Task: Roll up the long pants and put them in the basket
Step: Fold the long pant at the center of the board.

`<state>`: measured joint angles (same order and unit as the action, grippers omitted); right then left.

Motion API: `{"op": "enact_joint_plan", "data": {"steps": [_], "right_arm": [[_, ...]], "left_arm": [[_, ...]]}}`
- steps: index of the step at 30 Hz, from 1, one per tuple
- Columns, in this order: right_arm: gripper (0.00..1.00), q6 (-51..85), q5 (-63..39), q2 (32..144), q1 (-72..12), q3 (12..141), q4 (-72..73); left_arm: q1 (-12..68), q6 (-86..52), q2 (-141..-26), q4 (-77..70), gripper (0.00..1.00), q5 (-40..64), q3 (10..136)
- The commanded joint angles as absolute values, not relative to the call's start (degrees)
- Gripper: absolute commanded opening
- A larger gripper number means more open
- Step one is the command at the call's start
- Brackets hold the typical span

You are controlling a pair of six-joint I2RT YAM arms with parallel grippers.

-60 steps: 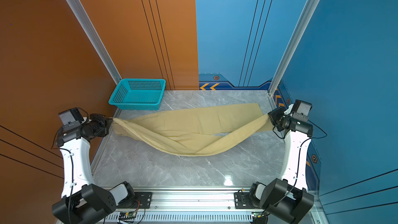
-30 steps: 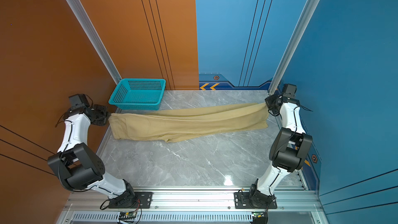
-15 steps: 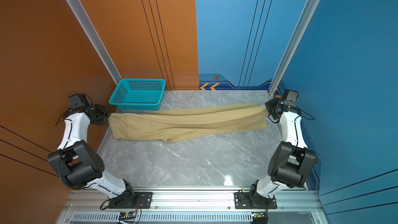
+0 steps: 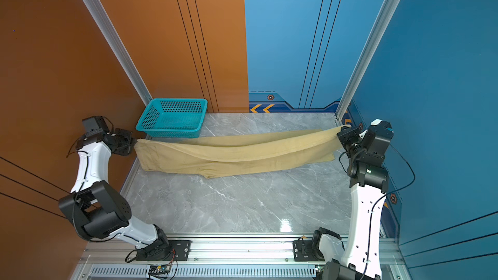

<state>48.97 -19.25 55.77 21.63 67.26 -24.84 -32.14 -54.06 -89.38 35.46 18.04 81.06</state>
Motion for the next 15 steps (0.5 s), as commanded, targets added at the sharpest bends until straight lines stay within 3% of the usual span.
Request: {"op": "enact_joint_plan", "data": {"steps": [1,5,15], "right_arm": [[0.0,51.68,-19.63,53.78,21.28,66.94,-26.21],[0.0,51.61,-18.28,54.13,21.1,66.4,-26.0],[0.0,48.62,-14.52,71.02,18.01,67.07,-20.29]], "left_arm": [[-33.56,-54.76,-87.01,34.16,0.0,18.27,80.82],[-33.66,-54.62,-87.81,34.19,0.0,18.33,80.92],[-32.78,-53.88,-91.14,34.19,0.0,17.41,82.52]]}}
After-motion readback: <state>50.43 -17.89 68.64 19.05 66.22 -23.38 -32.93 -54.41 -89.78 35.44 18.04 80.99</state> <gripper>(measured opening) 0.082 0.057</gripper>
